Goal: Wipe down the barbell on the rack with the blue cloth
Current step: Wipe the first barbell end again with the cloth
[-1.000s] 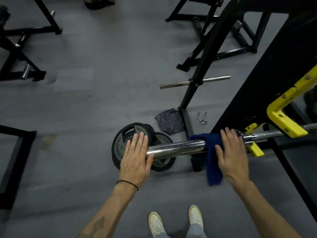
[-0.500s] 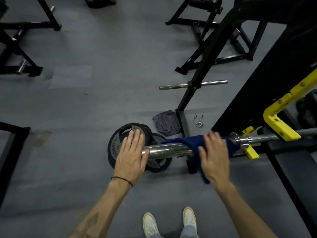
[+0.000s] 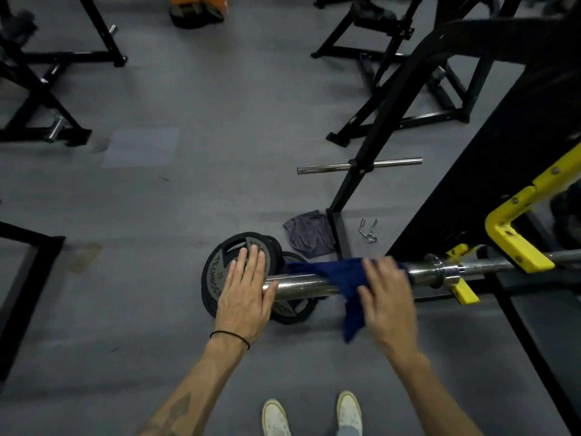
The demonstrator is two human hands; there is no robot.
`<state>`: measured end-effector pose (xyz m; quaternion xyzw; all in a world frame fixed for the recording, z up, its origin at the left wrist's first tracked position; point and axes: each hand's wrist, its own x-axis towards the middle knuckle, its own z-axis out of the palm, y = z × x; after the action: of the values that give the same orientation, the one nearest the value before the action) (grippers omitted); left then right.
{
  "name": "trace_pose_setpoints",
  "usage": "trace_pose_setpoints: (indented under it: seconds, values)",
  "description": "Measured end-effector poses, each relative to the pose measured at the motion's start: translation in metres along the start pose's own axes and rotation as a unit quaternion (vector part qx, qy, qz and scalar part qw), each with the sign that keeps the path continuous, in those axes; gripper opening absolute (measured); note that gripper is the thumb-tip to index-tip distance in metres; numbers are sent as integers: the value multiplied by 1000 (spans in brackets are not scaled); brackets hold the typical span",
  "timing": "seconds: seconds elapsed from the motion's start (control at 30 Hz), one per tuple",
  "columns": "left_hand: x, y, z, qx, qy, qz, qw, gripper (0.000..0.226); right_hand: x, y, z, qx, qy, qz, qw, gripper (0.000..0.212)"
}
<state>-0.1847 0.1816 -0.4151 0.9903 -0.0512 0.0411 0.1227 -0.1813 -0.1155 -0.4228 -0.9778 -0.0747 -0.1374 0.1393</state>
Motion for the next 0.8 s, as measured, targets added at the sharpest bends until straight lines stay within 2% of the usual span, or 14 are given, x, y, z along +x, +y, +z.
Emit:
trace_pose_setpoints:
  seconds: [0.1, 0.17, 0.2, 0.27, 0.33, 0.37, 0.4, 0.5, 0.57, 0.63, 0.67, 0.7, 0.8]
  values:
    - [0, 1, 1, -6, 5, -4, 1000, 67, -5, -7, 8, 37, 68, 189, 979, 60]
    - [1, 2, 2, -15, 9, -9, 1000, 67, 3, -42, 18, 87, 78, 224, 968, 66]
    - [0, 2, 3, -17, 10, -11, 1000, 68, 3, -59, 21, 93, 58, 189, 976, 68]
    - [0, 0, 3, -16, 11, -4, 1000, 68, -7, -68, 22, 59, -23, 25, 998, 67]
    - [0, -1, 3, -17, 10, 6, 1000, 68, -3, -31, 7, -5, -75, -122, 990, 65]
    - [1, -2, 3, -17, 11, 9, 1000, 67, 2, -7, -1, -32, -85, -149, 985, 64]
    - [2, -2, 3, -18, 13, 9, 1000, 67, 6, 15, -10, -49, -82, -138, 986, 64]
    - [1, 0, 1, -22, 14, 10, 1000, 65, 4, 46, -18, -13, -33, 46, 998, 65]
    - [1, 0, 0, -24, 18, 8, 1000, 64, 1, 16, -1, 33, 35, 168, 985, 66]
    - [3, 0, -1, -25, 15, 10, 1000, 63, 3, -37, 13, 87, 79, 223, 968, 71]
    - [4, -1, -1, -25, 13, 15, 999, 64, 1, -63, 19, 106, 66, 199, 972, 72]
    - [6, -3, -1, -27, 10, 22, 999, 64, -5, -85, 25, 106, 31, 138, 984, 73]
    - [19, -10, -3, -29, -4, 37, 999, 66, -19, -91, 22, 42, -69, -101, 992, 69]
